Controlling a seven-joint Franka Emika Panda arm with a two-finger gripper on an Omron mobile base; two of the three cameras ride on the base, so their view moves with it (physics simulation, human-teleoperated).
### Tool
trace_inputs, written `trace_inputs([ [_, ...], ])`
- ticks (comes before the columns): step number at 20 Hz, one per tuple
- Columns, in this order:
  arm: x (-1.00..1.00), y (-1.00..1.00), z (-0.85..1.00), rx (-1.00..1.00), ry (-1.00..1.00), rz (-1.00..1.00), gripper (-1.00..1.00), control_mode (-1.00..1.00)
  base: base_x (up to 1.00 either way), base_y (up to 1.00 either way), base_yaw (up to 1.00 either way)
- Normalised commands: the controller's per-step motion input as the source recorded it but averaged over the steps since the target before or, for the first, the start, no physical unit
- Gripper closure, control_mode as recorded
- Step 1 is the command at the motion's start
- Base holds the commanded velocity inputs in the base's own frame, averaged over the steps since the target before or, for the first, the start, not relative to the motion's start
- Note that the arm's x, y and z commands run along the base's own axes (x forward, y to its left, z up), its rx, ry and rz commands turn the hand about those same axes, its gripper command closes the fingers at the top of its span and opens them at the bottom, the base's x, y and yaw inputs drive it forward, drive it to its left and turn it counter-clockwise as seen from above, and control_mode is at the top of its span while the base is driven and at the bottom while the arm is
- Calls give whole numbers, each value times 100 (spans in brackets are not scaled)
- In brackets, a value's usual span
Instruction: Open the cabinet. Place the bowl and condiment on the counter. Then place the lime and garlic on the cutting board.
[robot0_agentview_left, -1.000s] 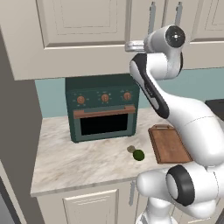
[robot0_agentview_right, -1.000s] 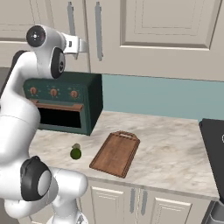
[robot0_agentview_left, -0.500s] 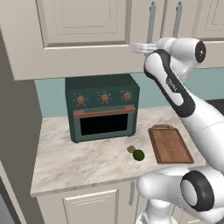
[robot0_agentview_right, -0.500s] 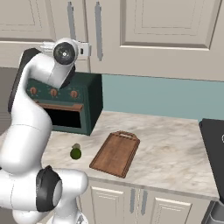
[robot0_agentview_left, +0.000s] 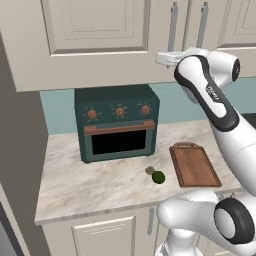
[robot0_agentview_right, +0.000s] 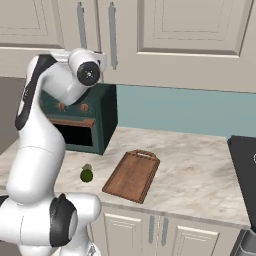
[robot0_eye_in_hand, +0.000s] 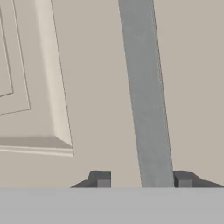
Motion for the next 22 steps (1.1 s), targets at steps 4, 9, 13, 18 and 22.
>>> trace_inputs([
  [4,-27,100,11,-13,1,-5,100,-100,0,0,0],
  [9,-50,100,21,-12,1,-5,100,-100,0,0,0],
  [13,-66,100,26,-10,1,-1,100,-100,0,0,0],
  [18,-71,100,17,-9,0,-3,100,-100,0,0,0],
  [22,-81,100,19,-4,0,-3,100,-100,0,0,0],
])
